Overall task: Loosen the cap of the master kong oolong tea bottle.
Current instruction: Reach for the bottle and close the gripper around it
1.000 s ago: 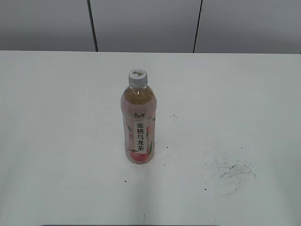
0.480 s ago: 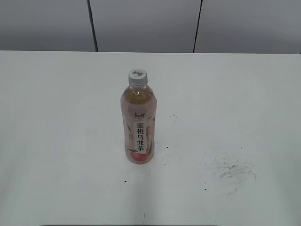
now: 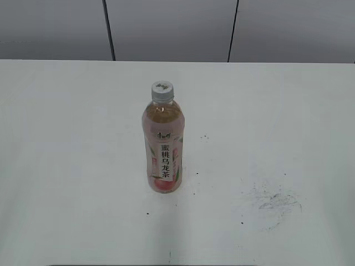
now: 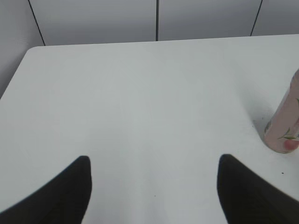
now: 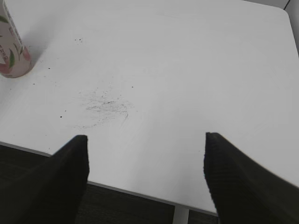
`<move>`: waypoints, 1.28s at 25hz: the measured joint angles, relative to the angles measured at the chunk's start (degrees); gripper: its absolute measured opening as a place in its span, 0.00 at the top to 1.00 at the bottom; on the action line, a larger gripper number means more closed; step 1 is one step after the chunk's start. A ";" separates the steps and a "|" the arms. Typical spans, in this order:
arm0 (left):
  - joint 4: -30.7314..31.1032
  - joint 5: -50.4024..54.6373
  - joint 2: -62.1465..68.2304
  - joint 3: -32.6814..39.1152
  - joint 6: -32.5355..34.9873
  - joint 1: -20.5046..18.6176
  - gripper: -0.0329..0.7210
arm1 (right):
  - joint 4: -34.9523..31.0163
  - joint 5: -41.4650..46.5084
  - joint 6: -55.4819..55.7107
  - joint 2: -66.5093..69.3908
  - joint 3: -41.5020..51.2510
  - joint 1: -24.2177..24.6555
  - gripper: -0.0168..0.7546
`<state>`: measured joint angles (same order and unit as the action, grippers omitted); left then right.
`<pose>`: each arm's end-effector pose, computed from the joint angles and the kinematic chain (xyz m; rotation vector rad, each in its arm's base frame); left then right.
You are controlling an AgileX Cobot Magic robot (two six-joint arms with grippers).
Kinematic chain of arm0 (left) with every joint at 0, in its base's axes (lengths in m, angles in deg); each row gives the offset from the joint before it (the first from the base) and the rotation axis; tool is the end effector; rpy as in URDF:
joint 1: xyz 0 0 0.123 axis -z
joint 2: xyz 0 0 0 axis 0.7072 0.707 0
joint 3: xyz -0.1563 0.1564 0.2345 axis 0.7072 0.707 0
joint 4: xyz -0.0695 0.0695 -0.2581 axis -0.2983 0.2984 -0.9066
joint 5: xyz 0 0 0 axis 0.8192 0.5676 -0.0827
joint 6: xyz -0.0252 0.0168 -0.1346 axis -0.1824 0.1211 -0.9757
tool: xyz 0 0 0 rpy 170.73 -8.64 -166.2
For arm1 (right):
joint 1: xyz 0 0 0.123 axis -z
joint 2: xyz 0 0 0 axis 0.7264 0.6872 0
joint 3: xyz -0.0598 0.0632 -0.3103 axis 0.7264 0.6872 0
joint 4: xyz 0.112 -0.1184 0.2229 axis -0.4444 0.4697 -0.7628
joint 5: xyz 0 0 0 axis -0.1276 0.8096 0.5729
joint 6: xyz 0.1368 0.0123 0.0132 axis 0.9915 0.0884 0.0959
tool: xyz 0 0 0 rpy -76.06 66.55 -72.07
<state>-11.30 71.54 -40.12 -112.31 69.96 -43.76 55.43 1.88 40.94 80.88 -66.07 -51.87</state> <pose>0.0149 -0.0003 0.2930 0.0396 1.9417 -0.0017 0.0133 0.0163 0.2678 -0.4108 2.0261 0.0195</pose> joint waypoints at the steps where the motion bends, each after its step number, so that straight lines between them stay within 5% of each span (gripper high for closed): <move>1: 0.00 0.00 0.00 0.00 0.00 0.00 0.30 | 0.00 0.00 0.00 0.00 0.00 0.00 0.23; 5: -0.76 -1.69 0.00 -0.61 0.00 0.00 0.31 | 0.00 0.00 0.00 0.00 0.00 0.00 0.23; 12: -6.14 -32.56 4.02 -1.50 0.00 0.00 0.32 | 0.00 0.00 0.00 0.00 0.00 0.00 0.23; 19: -8.21 -43.73 26.22 0.16 0.00 0.00 0.32 | 0.00 0.00 0.00 0.00 0.00 0.00 0.23; 28: -7.21 -84.02 58.55 4.04 -2.49 0.13 0.33 | 0.05 0.00 0.00 0.00 0.00 0.00 0.23; 32: 0.00 -99.91 70.94 4.04 -5.65 1.59 0.33 | 0.00 0.00 0.00 0.00 0.00 0.00 0.23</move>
<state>-11.30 -28.37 30.82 -108.27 64.31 -42.18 55.43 1.88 40.94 80.88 -66.07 -51.87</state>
